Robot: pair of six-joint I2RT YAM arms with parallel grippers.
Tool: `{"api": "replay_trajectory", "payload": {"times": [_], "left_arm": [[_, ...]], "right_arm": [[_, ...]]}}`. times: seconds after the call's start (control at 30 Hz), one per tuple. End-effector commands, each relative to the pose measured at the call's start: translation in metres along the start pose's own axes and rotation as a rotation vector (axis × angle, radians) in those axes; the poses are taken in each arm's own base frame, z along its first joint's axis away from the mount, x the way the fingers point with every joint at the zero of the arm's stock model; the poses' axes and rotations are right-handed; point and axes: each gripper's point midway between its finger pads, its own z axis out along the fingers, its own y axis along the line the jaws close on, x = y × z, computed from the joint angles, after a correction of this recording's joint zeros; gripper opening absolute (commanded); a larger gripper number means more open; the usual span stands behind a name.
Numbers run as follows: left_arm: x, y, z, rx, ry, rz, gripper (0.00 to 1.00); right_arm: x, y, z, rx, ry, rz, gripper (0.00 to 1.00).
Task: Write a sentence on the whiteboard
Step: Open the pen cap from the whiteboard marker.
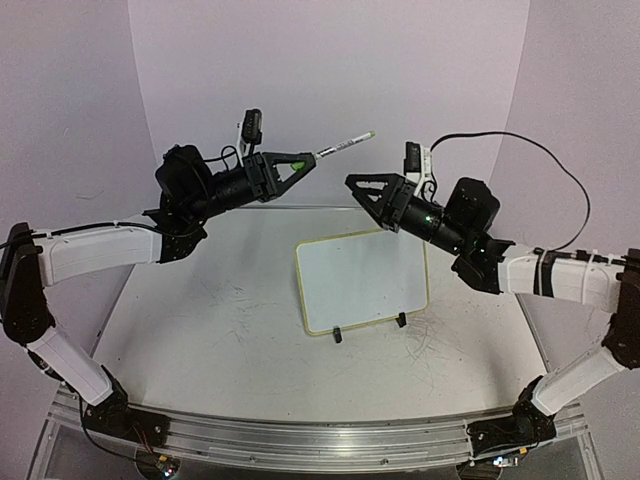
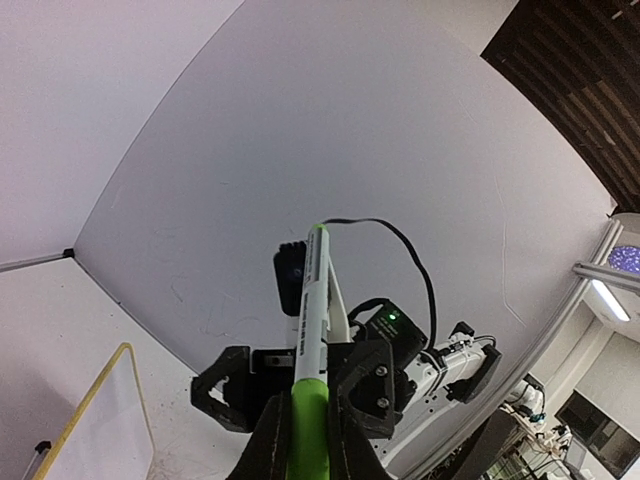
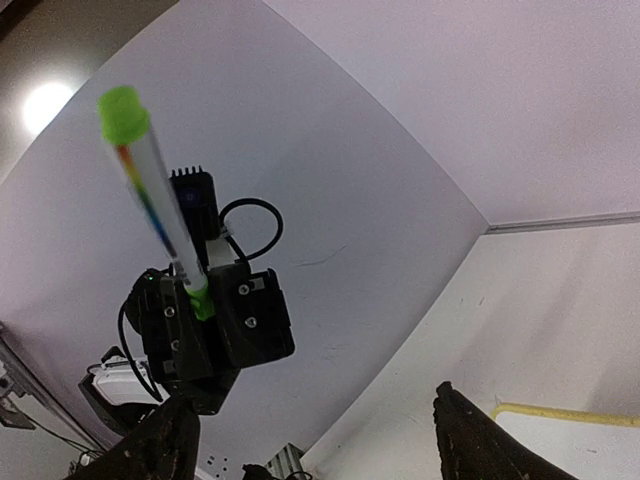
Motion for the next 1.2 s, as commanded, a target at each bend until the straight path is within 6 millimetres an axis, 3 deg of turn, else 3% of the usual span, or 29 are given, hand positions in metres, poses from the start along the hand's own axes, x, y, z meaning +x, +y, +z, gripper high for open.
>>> {"api": "replay_trajectory", "payload": {"times": [0.0, 0.2, 0.4, 0.53, 0.77, 1.17], "left_arm": [[0.002, -0.015, 0.002, 0.084, 0.004, -0.004, 0.00], [0.016, -0.012, 0.000, 0.094, 0.051, -0.012, 0.00], [0.021, -0.012, 0.003, 0.117, 0.081, -0.008, 0.00], [0.026, -0.011, 0.005, 0.130, 0.107, -0.017, 0.00], [0.026, -0.010, 0.005, 0.129, 0.105, -0.011, 0.00], [0.028, -0.012, 0.003, 0.135, 0.114, -0.010, 0.00]], "right_arm": [[-0.021, 0.054, 0.016, -0.250, 0.020, -0.058, 0.76], [-0.028, 0.056, 0.015, -0.293, 0.055, -0.092, 0.68], [-0.023, 0.067, 0.015, -0.370, 0.129, -0.137, 0.52], [-0.023, 0.063, 0.019, -0.365, 0.131, -0.131, 0.47], [-0.019, 0.056, 0.026, -0.369, 0.151, -0.127, 0.31], [-0.020, 0.061, 0.015, -0.378, 0.154, -0.148, 0.14]]}}
